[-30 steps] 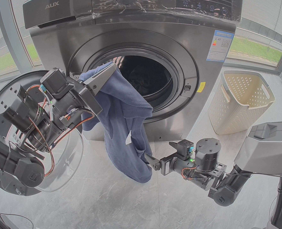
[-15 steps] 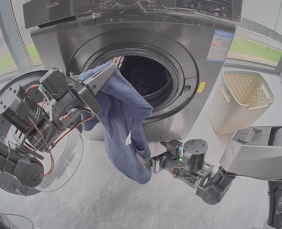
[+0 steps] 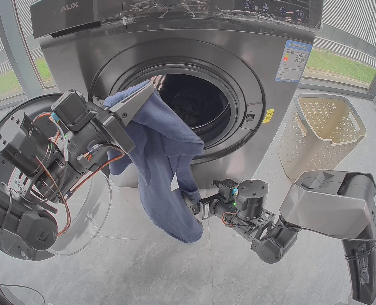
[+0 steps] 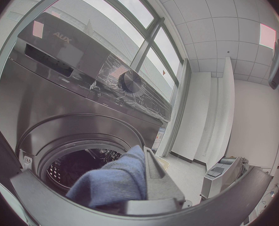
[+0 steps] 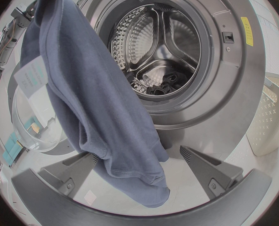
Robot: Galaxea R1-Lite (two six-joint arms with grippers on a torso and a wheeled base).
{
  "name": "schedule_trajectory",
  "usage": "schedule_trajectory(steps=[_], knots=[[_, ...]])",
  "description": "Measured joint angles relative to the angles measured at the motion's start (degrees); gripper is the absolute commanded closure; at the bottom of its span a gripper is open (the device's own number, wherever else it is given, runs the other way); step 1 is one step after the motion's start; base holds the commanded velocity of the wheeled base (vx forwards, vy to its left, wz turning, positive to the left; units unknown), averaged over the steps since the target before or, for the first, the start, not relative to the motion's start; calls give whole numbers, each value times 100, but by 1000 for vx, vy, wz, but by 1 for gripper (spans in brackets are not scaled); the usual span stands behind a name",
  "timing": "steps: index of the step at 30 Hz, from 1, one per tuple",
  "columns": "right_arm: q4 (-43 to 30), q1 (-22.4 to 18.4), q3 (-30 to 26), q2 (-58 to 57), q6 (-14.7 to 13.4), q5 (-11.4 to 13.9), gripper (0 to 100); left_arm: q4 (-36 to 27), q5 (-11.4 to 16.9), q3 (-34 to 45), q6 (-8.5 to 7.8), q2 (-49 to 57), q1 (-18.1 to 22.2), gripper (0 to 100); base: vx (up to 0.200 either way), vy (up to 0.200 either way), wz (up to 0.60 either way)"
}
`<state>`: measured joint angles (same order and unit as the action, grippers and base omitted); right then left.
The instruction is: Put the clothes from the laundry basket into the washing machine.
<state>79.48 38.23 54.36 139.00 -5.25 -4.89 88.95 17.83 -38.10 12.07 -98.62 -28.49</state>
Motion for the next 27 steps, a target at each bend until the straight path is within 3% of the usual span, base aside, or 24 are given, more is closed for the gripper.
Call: schedule_trajectory(steps=[18,19,27], knots=[[28,195,633,340,-2,22,0,2,-5,9,9,28,10,100,0,0,0],[30,206,644,350,-5,22,100,2,-5,6,11,28,11,100,0,0,0],[139,204,674,361,-33,22,100,2,-7,-2,13,22,38,100,0,0,0]])
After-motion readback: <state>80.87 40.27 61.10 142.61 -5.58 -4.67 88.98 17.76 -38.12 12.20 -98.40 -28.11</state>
